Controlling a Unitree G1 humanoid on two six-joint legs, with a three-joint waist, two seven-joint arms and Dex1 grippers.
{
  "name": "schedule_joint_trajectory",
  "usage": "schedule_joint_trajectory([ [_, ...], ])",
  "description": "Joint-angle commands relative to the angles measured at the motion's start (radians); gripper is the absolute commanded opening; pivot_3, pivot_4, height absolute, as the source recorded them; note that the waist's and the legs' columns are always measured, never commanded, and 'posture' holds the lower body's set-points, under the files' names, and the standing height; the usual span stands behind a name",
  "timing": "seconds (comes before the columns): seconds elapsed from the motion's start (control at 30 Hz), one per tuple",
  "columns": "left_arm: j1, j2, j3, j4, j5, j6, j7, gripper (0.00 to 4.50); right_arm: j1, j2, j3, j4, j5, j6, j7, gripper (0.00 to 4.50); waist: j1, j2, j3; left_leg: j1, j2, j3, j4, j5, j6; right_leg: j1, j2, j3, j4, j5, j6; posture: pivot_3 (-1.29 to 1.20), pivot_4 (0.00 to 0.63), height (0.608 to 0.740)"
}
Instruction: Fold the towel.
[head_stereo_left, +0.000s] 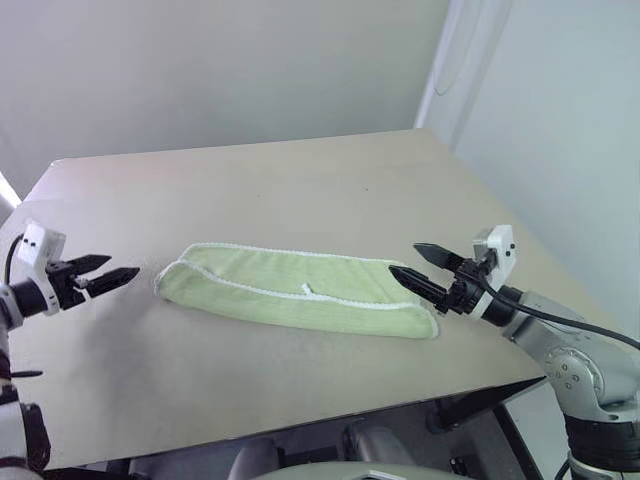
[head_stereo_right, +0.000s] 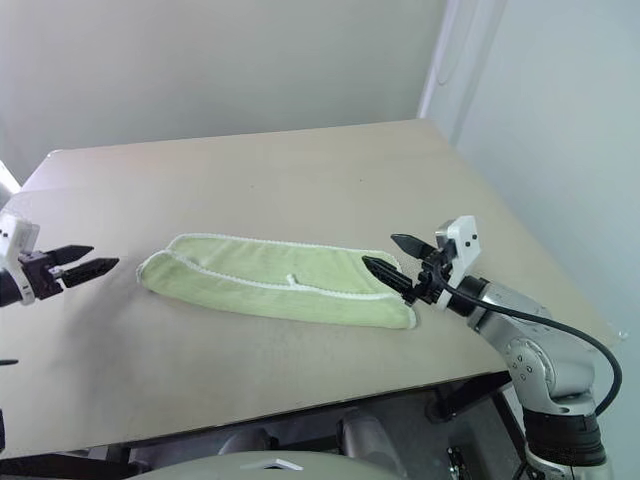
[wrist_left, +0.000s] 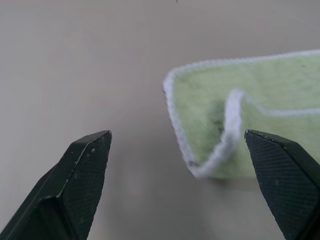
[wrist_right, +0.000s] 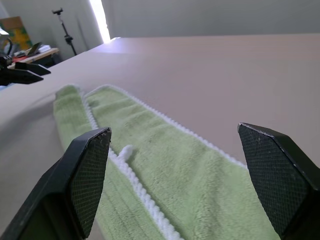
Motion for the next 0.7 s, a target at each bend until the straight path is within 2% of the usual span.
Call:
schedule_joint_trajectory([
  [0.03,0.021,-0.021,0.029,-0.103,-0.043,0.031,0.025,4.50,-0.039,-0.003,-0.003,-0.001,0.005,-0.009,0.007,4.23,0.003,0.000,0.000,0.000,0.000,0.000,0.000,0.000,0.000,0.000,0.000,0.000,0.000,0.000,0.000,0.00,0.000,0.740],
  [0.27,-0.041,-0.081,0.001,-0.078,-0.038,0.025,0.071,4.50,-0.052,0.026,-0.008,-0.008,0.002,-0.005,-0.040,4.23,0.001,-0.001,0.000,-0.001,-0.001,0.000,0.000,0.000,0.000,-0.001,0.001,-0.001,0.000,0.000,0.000,0.00,0.000,0.740],
  [0.43,-0.125,-0.098,-0.031,-0.014,-0.016,-0.003,0.049,4.50,-0.029,0.034,-0.004,-0.039,0.007,0.037,-0.086,4.23,0.002,-0.001,0.000,-0.012,-0.001,0.000,0.002,0.000,0.000,-0.011,0.001,-0.001,0.001,0.001,0.000,0.00,0.000,0.740],
  [0.7,-0.181,-0.110,-0.144,0.049,0.060,-0.061,-0.027,4.50,-0.022,-0.029,-0.044,-0.068,0.053,0.159,-0.123,4.23,0.001,-0.001,0.000,-0.013,-0.001,0.000,0.002,0.000,0.000,-0.012,0.001,-0.001,0.001,0.001,0.000,0.00,0.000,0.740],
])
